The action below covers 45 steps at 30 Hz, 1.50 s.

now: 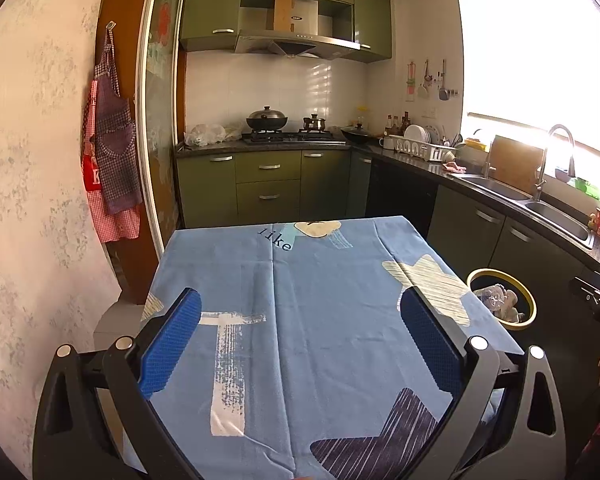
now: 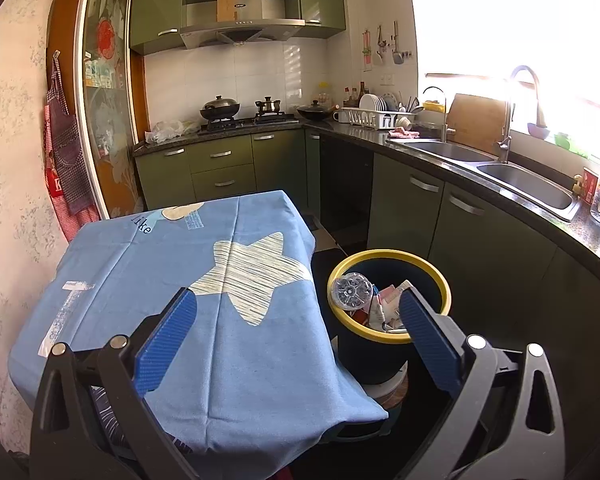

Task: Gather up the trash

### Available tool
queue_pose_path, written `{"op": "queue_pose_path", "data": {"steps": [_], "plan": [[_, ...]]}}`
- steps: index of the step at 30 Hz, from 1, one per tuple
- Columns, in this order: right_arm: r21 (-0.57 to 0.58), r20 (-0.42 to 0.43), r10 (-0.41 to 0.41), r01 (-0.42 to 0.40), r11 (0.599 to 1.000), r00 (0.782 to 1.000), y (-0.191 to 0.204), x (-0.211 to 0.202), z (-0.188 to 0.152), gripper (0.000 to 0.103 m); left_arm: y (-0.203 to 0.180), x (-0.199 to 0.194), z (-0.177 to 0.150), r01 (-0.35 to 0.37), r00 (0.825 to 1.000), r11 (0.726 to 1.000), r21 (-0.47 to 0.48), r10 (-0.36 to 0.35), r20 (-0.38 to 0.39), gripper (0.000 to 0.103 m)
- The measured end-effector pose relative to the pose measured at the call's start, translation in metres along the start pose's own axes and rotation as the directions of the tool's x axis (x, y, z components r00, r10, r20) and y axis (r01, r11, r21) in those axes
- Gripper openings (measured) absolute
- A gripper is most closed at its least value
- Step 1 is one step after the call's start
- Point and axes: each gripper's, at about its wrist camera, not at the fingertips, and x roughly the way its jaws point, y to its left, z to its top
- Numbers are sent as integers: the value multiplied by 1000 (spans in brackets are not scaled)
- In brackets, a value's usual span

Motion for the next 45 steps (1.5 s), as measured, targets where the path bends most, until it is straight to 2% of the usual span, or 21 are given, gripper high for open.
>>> {"op": "queue_pose_path", "data": {"steps": [45], "plan": [[13,-3,-6,6,1000,1000,-6,5,-5,96,2,8,-2,15,1000,1000,9,-15,-15,98]]}}
